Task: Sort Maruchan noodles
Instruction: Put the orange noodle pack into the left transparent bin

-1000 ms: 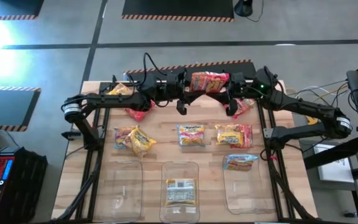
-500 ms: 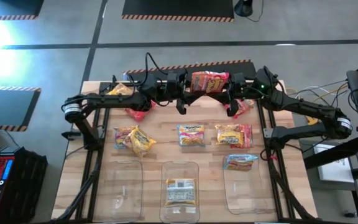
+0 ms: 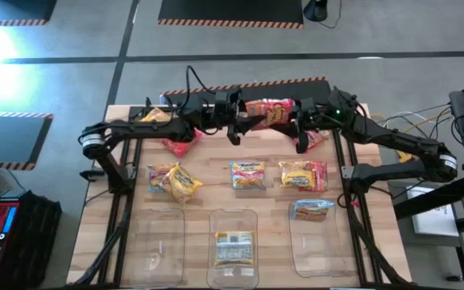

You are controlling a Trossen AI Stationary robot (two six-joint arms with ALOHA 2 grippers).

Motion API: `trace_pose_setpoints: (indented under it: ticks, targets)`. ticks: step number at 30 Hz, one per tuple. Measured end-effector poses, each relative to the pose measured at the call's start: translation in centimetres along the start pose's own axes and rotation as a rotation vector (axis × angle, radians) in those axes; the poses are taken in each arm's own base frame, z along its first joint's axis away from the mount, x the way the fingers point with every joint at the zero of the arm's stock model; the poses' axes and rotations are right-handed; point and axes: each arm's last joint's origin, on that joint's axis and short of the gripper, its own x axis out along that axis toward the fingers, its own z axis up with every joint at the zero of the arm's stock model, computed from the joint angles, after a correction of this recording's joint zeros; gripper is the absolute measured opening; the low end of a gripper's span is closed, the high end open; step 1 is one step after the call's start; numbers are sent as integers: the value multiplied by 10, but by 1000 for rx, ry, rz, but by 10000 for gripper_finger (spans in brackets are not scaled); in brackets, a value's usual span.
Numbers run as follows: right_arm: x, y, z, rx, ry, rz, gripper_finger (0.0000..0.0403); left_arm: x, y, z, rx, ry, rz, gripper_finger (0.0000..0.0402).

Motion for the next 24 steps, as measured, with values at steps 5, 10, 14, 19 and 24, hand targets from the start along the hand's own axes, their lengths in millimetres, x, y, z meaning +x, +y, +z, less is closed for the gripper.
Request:
trace_pose_setpoints:
  ticks: [5, 10, 14, 19, 24]
  targets:
    - [-15, 0, -7, 26, 112, -64, 99, -6, 8, 6, 18, 76, 48, 224]
    - [-31, 5, -15, 80, 239, -109, 99, -11, 15, 2, 35, 191, 90, 224]
    - [-41, 10, -26, 156, 368, -112, 99, -14, 16, -6, 12, 283, 84, 224]
    - [-48, 14, -38, 293, 493, -136, 100, -17, 14, -14, -38, 384, 4, 224]
    - [-53, 16, -48, 407, 601, -157, 100, -21, 15, -24, -76, 493, 25, 224]
